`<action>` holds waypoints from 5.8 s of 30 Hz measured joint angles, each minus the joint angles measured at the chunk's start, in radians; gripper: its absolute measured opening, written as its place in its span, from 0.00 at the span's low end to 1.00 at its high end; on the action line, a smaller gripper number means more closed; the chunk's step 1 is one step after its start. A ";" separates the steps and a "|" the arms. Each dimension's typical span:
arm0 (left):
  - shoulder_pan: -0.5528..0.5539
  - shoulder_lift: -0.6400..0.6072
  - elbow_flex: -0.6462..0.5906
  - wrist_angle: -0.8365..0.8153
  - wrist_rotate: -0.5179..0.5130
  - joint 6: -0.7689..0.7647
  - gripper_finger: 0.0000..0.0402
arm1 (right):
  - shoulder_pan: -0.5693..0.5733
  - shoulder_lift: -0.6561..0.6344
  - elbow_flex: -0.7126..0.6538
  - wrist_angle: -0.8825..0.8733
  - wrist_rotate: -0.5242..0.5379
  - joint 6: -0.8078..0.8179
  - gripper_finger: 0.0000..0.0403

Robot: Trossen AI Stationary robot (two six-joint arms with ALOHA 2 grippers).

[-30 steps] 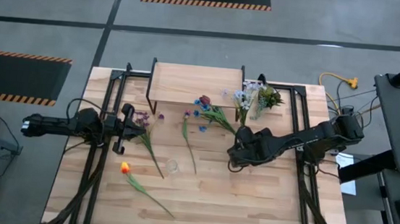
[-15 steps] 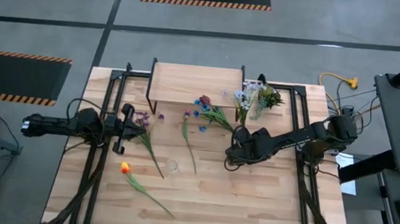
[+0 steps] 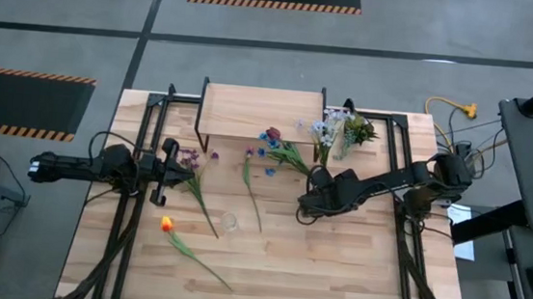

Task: Pick and place flowers into a vace then onto a shelf
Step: Adjust the right transparent crystal vase

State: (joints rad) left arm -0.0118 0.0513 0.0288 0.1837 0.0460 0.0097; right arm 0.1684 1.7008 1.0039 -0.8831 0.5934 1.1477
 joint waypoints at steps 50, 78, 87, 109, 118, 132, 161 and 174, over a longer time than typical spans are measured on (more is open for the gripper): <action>0.000 0.000 0.000 0.000 0.000 0.000 0.00 | 0.180 -0.143 0.000 0.001 0.116 -0.025 0.28; 0.000 0.000 0.000 0.000 0.000 0.000 0.00 | 0.337 -0.140 -0.103 0.189 0.327 -0.013 0.28; 0.000 0.000 0.000 0.000 0.000 0.000 0.00 | 0.391 -0.140 -0.117 0.222 0.464 -0.001 0.28; 0.000 0.000 0.000 0.000 0.000 0.000 0.00 | 0.388 -0.347 -0.150 0.698 0.464 -0.602 0.28; 0.000 0.000 0.000 0.001 0.000 0.000 0.00 | 0.385 -0.379 -0.328 1.139 0.415 -0.875 0.28; 0.000 0.000 0.000 0.001 0.000 0.000 0.00 | 0.289 -0.383 -0.729 1.895 0.156 -1.125 0.28; 0.000 0.000 0.000 0.008 0.000 0.000 0.00 | 0.237 0.135 -0.797 2.451 0.142 -1.050 0.28; 0.000 0.000 0.000 0.008 0.000 0.000 0.00 | 0.237 0.202 -0.774 2.453 0.130 -1.041 0.28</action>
State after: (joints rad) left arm -0.0120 0.0517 0.0288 0.1914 0.0460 0.0097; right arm 0.4056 1.9031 0.2296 1.5700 0.7234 0.1065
